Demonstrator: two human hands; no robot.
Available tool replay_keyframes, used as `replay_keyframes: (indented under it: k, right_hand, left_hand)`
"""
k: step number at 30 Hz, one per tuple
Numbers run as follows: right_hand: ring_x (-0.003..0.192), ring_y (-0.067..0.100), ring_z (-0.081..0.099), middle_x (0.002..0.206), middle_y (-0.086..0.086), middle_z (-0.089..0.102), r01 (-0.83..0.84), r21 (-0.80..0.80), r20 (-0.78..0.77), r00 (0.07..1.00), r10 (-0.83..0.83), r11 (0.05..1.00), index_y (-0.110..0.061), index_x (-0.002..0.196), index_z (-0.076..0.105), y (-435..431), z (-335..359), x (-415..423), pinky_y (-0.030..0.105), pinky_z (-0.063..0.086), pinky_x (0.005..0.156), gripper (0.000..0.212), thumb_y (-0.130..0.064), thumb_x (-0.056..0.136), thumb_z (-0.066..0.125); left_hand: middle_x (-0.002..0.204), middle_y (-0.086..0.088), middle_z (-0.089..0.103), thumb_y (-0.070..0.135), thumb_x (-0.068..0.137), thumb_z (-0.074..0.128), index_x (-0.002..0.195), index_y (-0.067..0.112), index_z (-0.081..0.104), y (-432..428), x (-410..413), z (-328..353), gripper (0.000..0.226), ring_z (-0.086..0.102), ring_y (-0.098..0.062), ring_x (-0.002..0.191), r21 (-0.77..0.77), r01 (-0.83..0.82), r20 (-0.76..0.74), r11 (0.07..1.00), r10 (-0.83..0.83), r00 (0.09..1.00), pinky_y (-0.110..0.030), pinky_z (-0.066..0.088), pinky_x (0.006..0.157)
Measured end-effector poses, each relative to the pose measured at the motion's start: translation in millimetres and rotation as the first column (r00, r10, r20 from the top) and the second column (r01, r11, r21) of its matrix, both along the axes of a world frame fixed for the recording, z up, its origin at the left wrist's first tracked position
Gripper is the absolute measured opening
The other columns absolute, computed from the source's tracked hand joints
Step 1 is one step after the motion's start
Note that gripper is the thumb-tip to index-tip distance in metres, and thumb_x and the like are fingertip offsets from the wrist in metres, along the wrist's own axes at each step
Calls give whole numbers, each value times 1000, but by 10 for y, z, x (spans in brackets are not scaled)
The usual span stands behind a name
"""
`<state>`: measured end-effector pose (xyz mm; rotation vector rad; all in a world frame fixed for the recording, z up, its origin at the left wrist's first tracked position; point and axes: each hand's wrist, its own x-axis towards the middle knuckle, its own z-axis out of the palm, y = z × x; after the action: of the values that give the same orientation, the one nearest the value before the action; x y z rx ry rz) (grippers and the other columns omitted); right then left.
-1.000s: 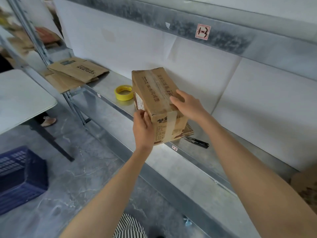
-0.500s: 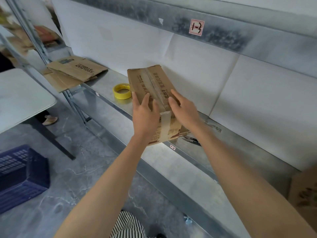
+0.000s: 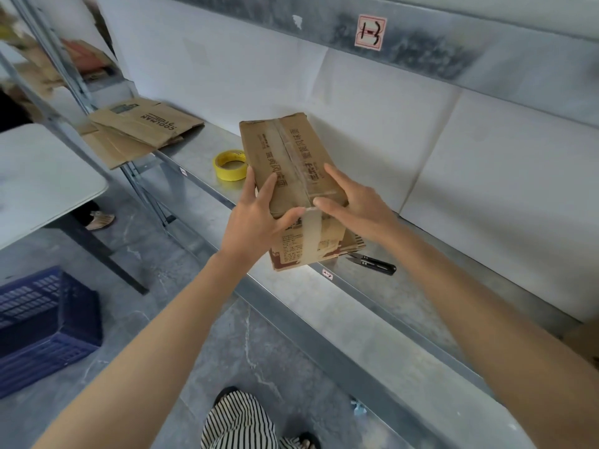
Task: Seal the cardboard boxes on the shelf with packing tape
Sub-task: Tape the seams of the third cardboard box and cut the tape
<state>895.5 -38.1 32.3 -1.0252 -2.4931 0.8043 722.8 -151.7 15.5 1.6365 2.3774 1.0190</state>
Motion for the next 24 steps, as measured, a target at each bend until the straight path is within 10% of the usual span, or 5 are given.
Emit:
replay_keyframes:
  k: [8, 14, 18, 24]
  right_hand:
    - [92, 19, 62, 142, -3, 47, -166, 352, 323, 945, 47, 921, -28, 152, 6, 128, 115, 56, 33, 53, 73, 93, -75, 79, 40]
    - [125, 18, 48, 146, -7, 42, 207, -41, -64, 976, -209, 978, -27, 147, 19, -145, -377, 310, 41, 42, 96, 105, -79, 64, 58]
    - [123, 25, 46, 139, 5, 44, 301, -88, 120, 949, -290, 950, -18, 136, 46, -245, -843, 711, 29, 36, 96, 57, -37, 85, 63]
    - [111, 31, 45, 116, 10, 51, 331, 77, 320, 885, -338, 941, -17, 115, 63, -355, -1054, 771, 40, 40, 91, 28, -29, 92, 53]
  left_hand:
    - [158, -16, 4, 83, 60, 33, 150, 18, 22, -17, -73, 56, 111, 38, -36, 132, -135, 54, -73, 989, -65, 995, -48, 42, 98]
    - [160, -9, 1, 81, 64, 44, 150, 23, 20, -13, -74, 40, 106, 37, -29, 134, -138, 44, -17, 990, -46, 999, -41, 40, 102]
    - [160, -5, -2, 69, 76, 56, 150, 21, 20, 9, -83, 19, 95, 31, -27, 138, -104, 77, 12, 992, -76, 997, -41, 37, 105]
    - [160, -2, -1, 62, 79, 59, 150, 19, 20, 11, -73, 15, 92, 26, -26, 141, -82, 86, 40, 993, -83, 996, -43, 34, 108]
